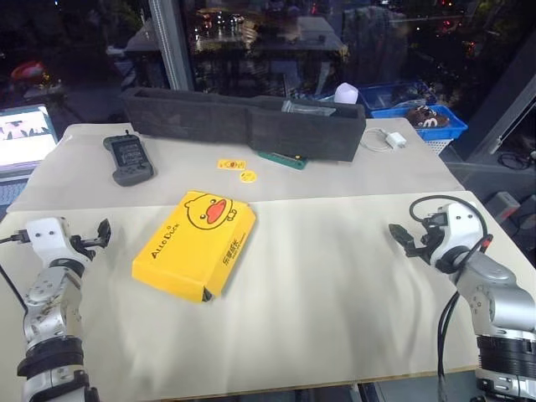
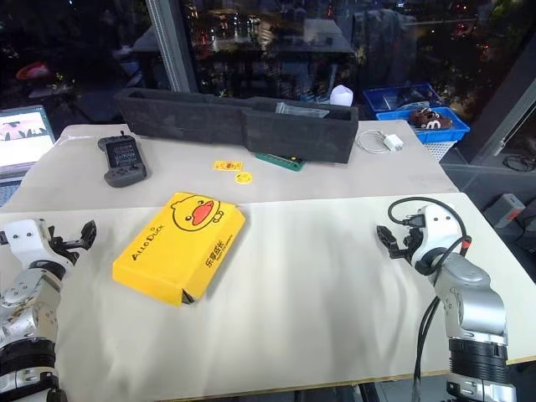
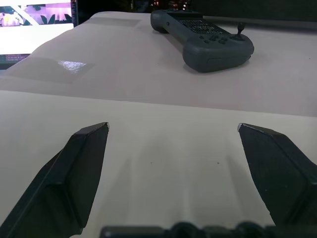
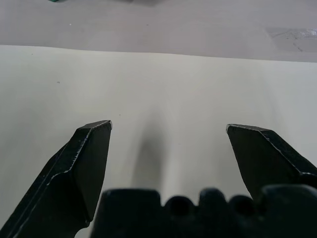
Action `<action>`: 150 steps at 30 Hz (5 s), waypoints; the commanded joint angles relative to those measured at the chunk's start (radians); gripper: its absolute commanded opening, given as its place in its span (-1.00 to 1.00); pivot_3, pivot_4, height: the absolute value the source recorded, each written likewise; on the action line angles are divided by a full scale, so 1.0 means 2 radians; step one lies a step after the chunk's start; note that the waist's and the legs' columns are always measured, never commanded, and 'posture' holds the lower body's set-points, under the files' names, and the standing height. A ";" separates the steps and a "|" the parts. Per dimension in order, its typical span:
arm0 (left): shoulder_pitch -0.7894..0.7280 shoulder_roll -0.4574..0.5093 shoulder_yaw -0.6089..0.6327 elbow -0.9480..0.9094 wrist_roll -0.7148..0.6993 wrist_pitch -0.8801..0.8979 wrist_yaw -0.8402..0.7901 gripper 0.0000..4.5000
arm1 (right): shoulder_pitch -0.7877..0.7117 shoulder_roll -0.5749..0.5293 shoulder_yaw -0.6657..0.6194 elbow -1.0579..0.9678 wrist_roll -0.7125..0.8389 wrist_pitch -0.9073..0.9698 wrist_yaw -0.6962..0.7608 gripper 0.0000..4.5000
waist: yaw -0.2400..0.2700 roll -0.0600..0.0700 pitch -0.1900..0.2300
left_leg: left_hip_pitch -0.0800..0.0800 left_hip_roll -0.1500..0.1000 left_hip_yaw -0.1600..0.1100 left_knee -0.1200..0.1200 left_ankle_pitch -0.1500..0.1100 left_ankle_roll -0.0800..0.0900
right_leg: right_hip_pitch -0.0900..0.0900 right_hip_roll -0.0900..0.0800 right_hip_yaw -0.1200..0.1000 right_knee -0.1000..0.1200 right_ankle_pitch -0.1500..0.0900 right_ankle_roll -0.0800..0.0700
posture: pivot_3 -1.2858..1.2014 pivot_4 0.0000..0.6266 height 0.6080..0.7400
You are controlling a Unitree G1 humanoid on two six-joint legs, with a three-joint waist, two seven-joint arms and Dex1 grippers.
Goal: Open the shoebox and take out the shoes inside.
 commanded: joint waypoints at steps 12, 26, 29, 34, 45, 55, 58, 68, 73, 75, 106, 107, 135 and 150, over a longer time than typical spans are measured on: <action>-0.034 0.028 -0.062 0.037 0.029 -0.035 -0.096 1.00 | 0.004 -0.005 0.002 -0.007 -0.010 -0.020 0.002 0.96 | 0.002 0.000 0.000 | 0.000 0.000 0.000 0.000 0.000 0.000 | 0.000 0.000 0.000 0.000 0.000 0.000 | 0.03 -0.52 0.97; 0.029 0.197 -0.092 -0.075 -0.027 0.031 -0.402 0.44 | 0.021 -0.083 0.107 -0.185 0.096 0.079 0.193 -0.17 | -0.004 0.000 0.000 | -0.001 0.000 0.000 -0.002 -0.001 -0.002 | -0.002 0.000 0.000 0.000 -0.001 -0.002 | 0.03 -0.52 0.97; 0.018 0.200 -0.101 -0.068 -0.019 0.025 -0.418 -0.07 | -0.002 -0.060 0.144 -0.197 0.096 0.086 0.186 -0.61 | -0.003 0.000 0.000 | -0.001 0.001 0.000 -0.002 -0.002 -0.003 | -0.002 0.000 -0.001 0.000 -0.001 -0.002 | 0.03 -0.52 0.97; -0.012 0.201 -0.122 0.009 0.014 -0.019 -0.437 -0.84 | -0.048 -0.024 0.231 -0.163 0.046 0.068 0.180 -1.00 | -0.002 0.000 0.000 | -0.001 0.001 0.000 -0.001 -0.001 -0.002 | -0.003 0.000 -0.001 0.000 -0.001 -0.002 | 0.03 -0.52 0.97; -0.045 0.167 -0.229 0.082 0.123 -0.155 -0.442 -0.97 | -0.158 0.084 0.353 0.042 -0.087 0.005 0.145 -1.00 | -0.002 -0.001 0.000 | -0.006 0.000 0.000 -0.001 0.000 0.000 | -0.007 0.000 -0.001 0.002 0.001 0.001 | 0.03 -0.52 0.97; 0.004 0.163 -0.254 -0.137 0.072 -0.049 -0.497 -0.97 | -0.246 0.155 0.334 0.159 -0.124 -0.067 0.134 -1.00 | -0.005 -0.001 0.000 | -0.006 0.001 0.001 0.003 0.000 0.000 | -0.008 0.000 0.000 0.008 -0.001 -0.002 | 0.03 -0.52 0.97; 0.010 0.162 -0.256 -0.179 0.064 -0.025 -0.499 -0.97 | -0.259 0.159 0.328 0.177 -0.128 -0.078 0.138 -1.00 | -0.005 -0.001 0.000 | -0.006 0.001 0.001 0.003 0.000 0.000 | -0.009 0.000 0.000 0.008 0.000 -0.001 | 0.03 -0.52 0.97; 0.034 0.189 -0.214 -0.168 0.060 -0.005 -0.485 -0.97 | -0.221 0.082 0.310 0.101 -0.129 -0.055 0.191 -1.00 | -0.009 -0.001 0.000 | -0.006 0.001 0.000 0.002 0.000 0.000 | -0.009 0.001 0.000 0.008 0.000 0.001 | 0.03 -0.52 0.97; 0.056 0.205 -0.173 -0.147 0.051 -0.004 -0.474 -0.97 | -0.190 0.029 0.298 0.040 -0.117 -0.028 0.226 -1.00 | -0.009 -0.001 0.000 | -0.006 0.001 0.000 0.002 0.000 0.000 | -0.009 0.001 0.000 0.008 -0.002 -0.002 | 0.03 -0.52 0.97; 0.077 0.203 -0.130 -0.149 0.033 0.011 -0.455 -0.97 | -0.176 0.010 0.290 0.019 -0.113 -0.021 0.239 -1.00 | -0.012 -0.001 0.000 | -0.006 0.002 0.000 0.002 0.000 0.000 | -0.009 0.001 0.000 0.008 -0.002 -0.002 | 0.03 -0.52 0.97; 0.371 0.124 0.102 -0.401 -0.154 0.170 -0.492 -0.97 | -0.262 0.082 0.299 0.277 -0.093 -0.173 0.422 -1.00 | -0.011 0.000 0.001 | -0.004 0.006 0.004 0.002 0.000 -0.001 | -0.010 0.003 -0.001 0.008 -0.003 -0.005 | 0.03 -0.52 0.97; 0.371 0.121 0.102 -0.402 -0.157 0.172 -0.490 -0.97 | -0.265 0.087 0.300 0.264 -0.087 -0.162 0.430 -1.00 | -0.011 0.000 0.001 | -0.004 0.006 0.004 0.002 0.000 0.000 | -0.010 0.003 -0.001 0.008 -0.003 -0.005 | 0.03 -0.52 0.97; 0.437 0.118 0.165 -0.500 -0.195 0.192 -0.472 -0.97 | -0.472 0.375 0.371 0.321 -0.109 -0.179 0.300 -1.00 | -0.022 0.000 0.001 | -0.004 0.008 0.004 0.002 -0.002 -0.004 | -0.011 0.005 -0.002 0.009 -0.003 -0.007 | 0.03 -0.52 0.97; 0.501 0.112 0.298 -0.584 -0.287 0.243 -0.431 -0.97 | -0.526 0.401 0.336 0.496 -0.121 -0.309 0.320 -1.00 | -0.025 -0.001 0.000 | -0.004 0.011 0.002 0.002 -0.004 -0.007 | -0.010 0.008 -0.002 0.008 -0.004 -0.008 | 0.03 -0.52 0.97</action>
